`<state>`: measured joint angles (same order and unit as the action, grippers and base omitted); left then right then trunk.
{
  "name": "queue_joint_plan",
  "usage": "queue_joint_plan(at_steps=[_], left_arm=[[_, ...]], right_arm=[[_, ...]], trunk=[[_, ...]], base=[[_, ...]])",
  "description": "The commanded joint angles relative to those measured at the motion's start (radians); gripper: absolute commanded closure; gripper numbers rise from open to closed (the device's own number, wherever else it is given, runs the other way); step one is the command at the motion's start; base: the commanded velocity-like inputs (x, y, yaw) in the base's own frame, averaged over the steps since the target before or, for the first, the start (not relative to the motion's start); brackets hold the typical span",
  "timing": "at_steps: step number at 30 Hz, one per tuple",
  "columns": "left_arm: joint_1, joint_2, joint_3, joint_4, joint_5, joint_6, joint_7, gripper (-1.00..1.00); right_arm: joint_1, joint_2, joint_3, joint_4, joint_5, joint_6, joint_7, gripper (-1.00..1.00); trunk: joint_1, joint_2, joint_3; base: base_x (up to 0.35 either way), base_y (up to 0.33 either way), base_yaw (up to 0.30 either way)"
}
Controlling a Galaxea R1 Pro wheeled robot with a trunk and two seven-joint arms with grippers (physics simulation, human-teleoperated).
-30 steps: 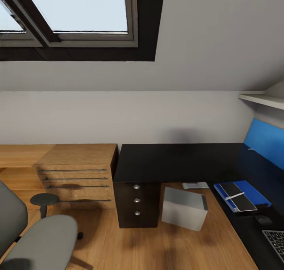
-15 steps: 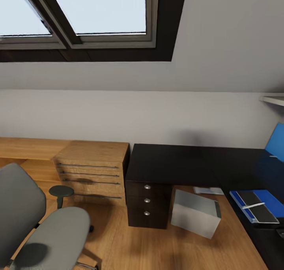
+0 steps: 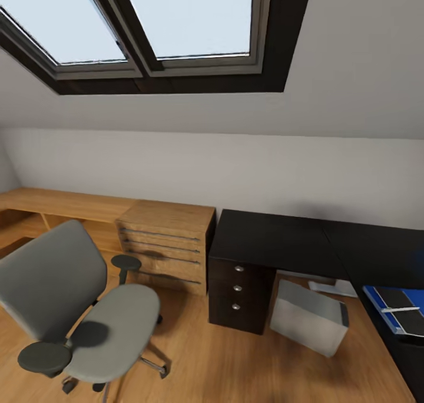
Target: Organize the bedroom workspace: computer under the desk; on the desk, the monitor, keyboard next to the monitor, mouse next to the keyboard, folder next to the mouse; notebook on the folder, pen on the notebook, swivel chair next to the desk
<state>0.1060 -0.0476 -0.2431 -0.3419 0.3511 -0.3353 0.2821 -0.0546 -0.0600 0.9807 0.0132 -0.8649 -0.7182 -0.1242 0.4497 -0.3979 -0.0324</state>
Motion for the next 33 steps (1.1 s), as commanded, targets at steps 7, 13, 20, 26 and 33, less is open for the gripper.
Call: queue_joint_plan(at_steps=[7,13,20,26,33], left_arm=[[0.0,0.002,-0.008,-0.002,0.006,-0.002,0.008,-1.0],[0.0,0.002,-0.008,-0.002,0.006,-0.001,0.007,-1.0],[0.0,0.003,-0.036,-0.001,0.006,0.0,0.006,-1.0],[0.0,0.033,-0.032,-0.005,0.011,-0.007,0.01,-1.0],[-0.003,0.051,-0.01,-0.034,0.021,-0.004,0.022,-1.0]], right_arm=[[-0.001,0.0,0.007,0.001,0.003,-0.001,-0.009,-1.0],[-0.001,0.0,0.007,0.001,0.003,-0.001,-0.009,-1.0],[-0.001,0.001,0.007,0.0,0.002,-0.001,-0.009,-1.0],[-0.001,0.0,0.003,-0.009,0.003,-0.002,-0.01,-1.0],[-0.01,-0.003,0.003,-0.05,0.007,-0.013,-0.014,-1.0]], trunk=[[0.0,-0.002,-0.005],[0.0,-0.002,-0.007],[0.0,-0.002,-0.008],[0.0,-0.002,-0.009],[0.0,-0.002,-0.011]], base=[[-0.069,-0.054,0.268],[-0.006,-0.009,0.272],[0.0,-0.23,0.278],[0.0,-0.056,0.284],[0.0,-0.003,0.284]])
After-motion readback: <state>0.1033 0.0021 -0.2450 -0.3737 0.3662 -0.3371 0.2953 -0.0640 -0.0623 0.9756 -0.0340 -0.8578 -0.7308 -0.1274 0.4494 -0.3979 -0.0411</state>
